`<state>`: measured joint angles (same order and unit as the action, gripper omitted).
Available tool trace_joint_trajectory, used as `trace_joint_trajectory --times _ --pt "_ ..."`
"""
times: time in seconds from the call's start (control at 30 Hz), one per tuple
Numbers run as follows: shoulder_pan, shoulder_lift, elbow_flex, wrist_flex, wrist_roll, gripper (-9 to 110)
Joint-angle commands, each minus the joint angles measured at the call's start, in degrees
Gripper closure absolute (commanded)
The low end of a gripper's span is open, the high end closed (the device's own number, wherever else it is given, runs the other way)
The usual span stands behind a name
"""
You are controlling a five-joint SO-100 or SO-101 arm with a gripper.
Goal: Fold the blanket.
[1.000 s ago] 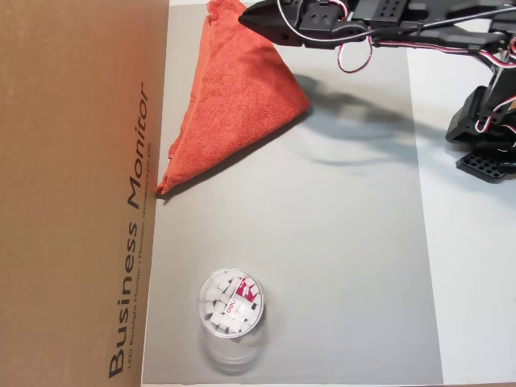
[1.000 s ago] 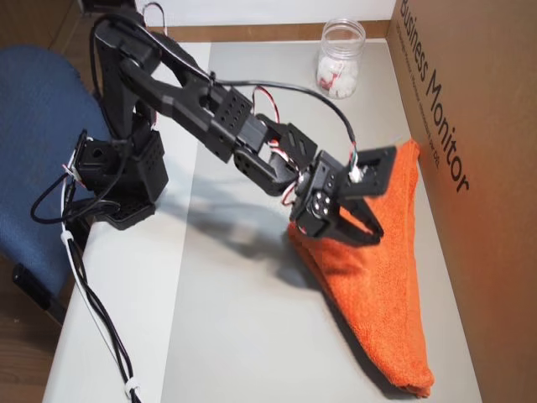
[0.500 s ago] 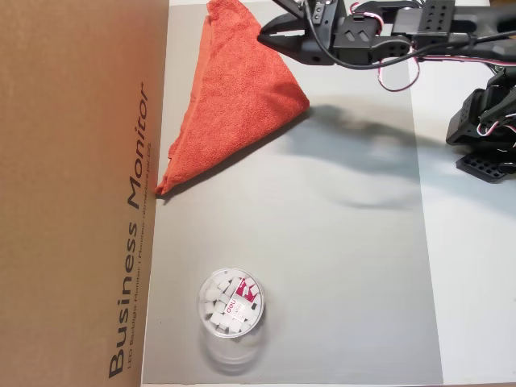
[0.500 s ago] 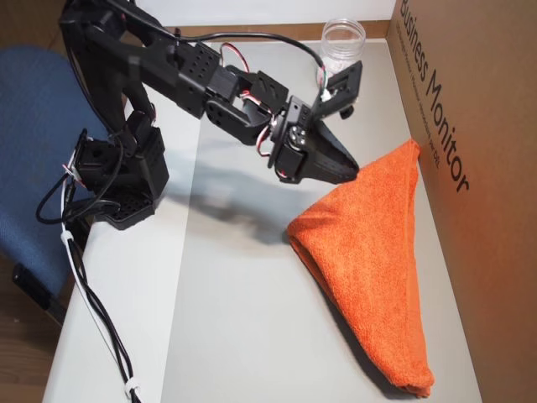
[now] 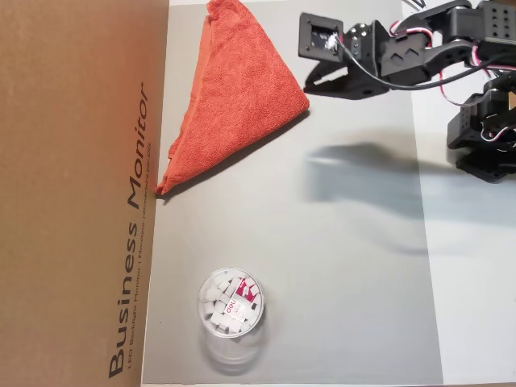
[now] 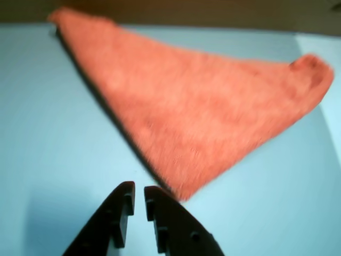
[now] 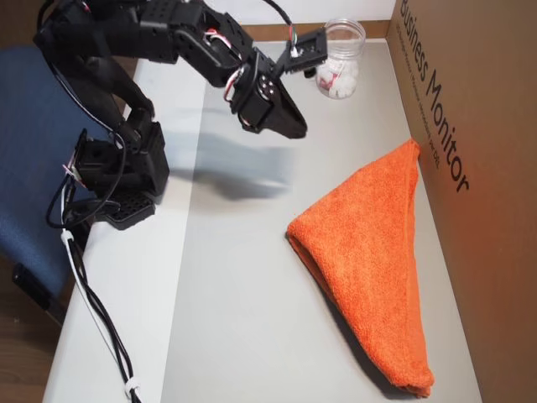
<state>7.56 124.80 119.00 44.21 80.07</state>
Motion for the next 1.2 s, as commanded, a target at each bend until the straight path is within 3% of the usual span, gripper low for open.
trace_joint_trajectory --times 0.0,0.67,1.17 --pt "-2.2 5.0 1.5 3.1 0.5 102" --pt "-8.3 30.5 28.7 3.0 -0.4 102" --pt "-8.3 39.8 41.6 3.3 -0.5 102"
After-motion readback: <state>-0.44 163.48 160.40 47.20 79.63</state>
